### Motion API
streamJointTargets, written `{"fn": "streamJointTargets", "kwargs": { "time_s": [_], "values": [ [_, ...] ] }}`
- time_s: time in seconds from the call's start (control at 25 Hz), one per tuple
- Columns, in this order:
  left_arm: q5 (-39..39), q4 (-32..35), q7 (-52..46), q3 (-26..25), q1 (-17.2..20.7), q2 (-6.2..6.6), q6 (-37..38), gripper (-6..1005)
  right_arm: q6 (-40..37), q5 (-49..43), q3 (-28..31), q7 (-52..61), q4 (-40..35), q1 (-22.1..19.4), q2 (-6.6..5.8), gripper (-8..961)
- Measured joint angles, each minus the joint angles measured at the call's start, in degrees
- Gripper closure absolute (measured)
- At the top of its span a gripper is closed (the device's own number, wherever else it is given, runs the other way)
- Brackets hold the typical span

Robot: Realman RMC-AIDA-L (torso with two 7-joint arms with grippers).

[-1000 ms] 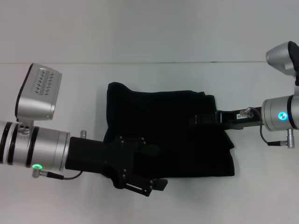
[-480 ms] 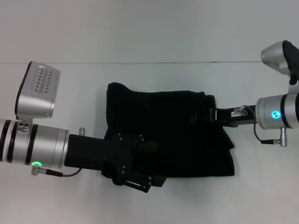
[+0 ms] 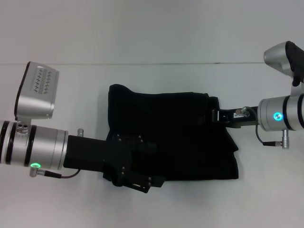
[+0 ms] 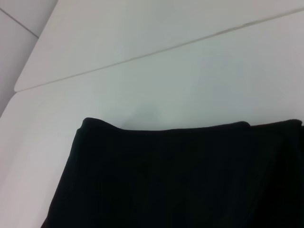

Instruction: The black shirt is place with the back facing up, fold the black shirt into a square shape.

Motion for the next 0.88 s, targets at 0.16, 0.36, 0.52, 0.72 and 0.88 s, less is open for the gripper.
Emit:
{"fn": "streamJointTargets", "kwargs": {
  "time_s": [0.16, 0.36, 0.52, 0.72, 0.88],
  "values": [
    [0.0, 0.0, 0.0, 0.1, 0.0, 0.0, 0.0, 65, 0.0, 0.5, 0.1, -0.4, -0.2, -0.1, 0.29, 922],
    [0.0, 0.1, -0.2, 0.1, 0.0, -0.02, 0.0, 68, -0.7, 3.7, 0.1, -3.1, -0.6, -1.1, -0.17, 922],
    [-0.1, 0.0, -0.4, -0.2, 0.1, -0.04, 0.0, 69, -1.8, 5.1, 0.1, -4.1, -1.2, -1.6, -0.75, 922],
    [-0.5, -0.1, -0.4, -0.2, 0.2, -0.23, 0.0, 71, -3.8, 5.8, 0.1, -5.3, -2.9, -1.8, -0.99, 923],
    [-0.5, -0.1, -0.5, -0.3, 0.3, -0.35, -0.1, 73, -5.2, 6.1, 0.1, -6.1, -4.3, -1.9, -0.98, 923]
  ]
}}
